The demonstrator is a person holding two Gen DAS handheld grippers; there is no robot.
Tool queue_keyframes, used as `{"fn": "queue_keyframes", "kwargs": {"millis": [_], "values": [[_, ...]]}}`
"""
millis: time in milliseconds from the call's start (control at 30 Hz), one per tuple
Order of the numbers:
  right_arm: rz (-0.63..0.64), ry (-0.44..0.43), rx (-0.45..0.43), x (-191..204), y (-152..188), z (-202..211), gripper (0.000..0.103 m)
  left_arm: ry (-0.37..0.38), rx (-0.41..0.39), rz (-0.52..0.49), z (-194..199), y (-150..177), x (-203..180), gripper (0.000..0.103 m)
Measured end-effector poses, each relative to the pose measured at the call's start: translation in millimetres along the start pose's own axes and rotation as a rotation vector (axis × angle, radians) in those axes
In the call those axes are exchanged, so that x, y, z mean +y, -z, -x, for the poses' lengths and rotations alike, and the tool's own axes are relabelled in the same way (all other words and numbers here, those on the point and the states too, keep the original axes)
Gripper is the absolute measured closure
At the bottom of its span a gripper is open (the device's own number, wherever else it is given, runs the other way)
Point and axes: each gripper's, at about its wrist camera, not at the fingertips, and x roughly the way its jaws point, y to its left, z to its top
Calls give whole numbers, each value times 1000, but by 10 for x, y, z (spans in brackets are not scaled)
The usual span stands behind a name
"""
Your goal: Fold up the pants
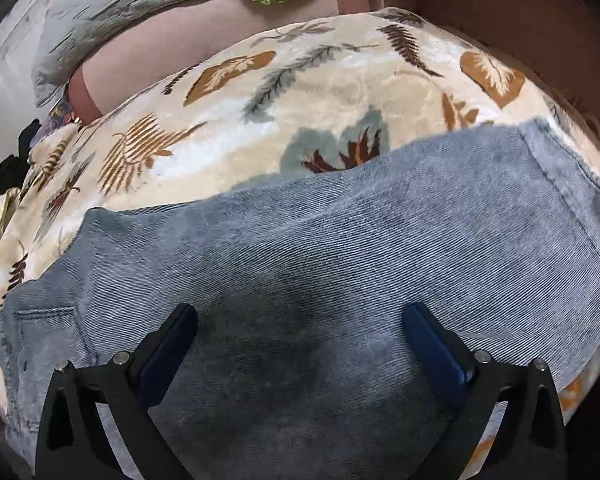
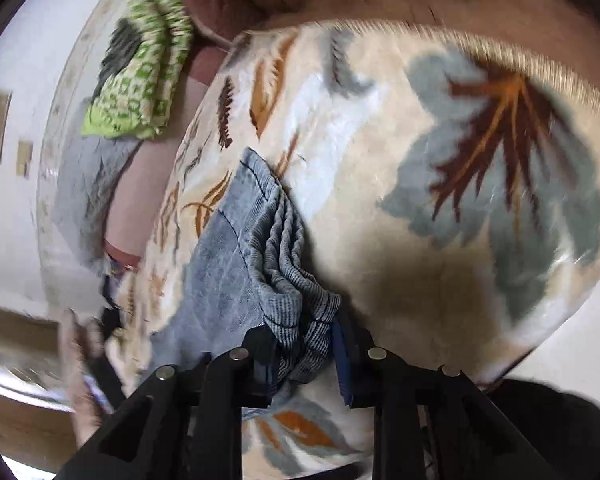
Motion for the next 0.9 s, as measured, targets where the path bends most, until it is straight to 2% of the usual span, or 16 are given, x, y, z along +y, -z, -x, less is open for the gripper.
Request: {"fn": "queue_keyframes", "kwargs": {"millis": [133,167,233,300,333,367,433,500,533,567,633,733,800,900], "values": [[39,43,0,49,18,-40,78,46,-105,11,280,-17,19,1],[26,41,14,20,14,-73,74,45,-97,16,252,2,16,1],[-52,-1,19,-108,-1,-81,70,33,50,-66,-63,79,-115,0],[-95,-47,29,-159,-24,-67,60,42,-8,-68,-2,99,-79,0],[-97,-64,33,-157,-32,-60,50,48,0,-44,49,85,-57,0],[-94,-69,33,-152,-36,-57,46,64,-12,-10,137,63,-11,0],[-101,-63,42,-137,-47,-78,45,63,-64,-19,297,68,6,0],[-80,-50,44,-116,-68,-86,48,-2,-75,-49,312,157,27,0],[-70,-28,46,-109,-78,-93,68,-21,-30,-65,194,246,39,0],[-60,-18,53,-94,-93,-107,75,-11,19,-85,60,302,24,0],[1,7,48,53,-103,-67,77,19,-13,-79,21,338,80,0],[157,35,-17,566,-130,128,77,-20,-21,-112,48,316,18,0],[278,33,-51,1016,-103,233,77,-20,-28,-112,49,326,7,0],[480,17,-92,1764,134,313,77,100,-26,-23,85,338,261,0]]}}
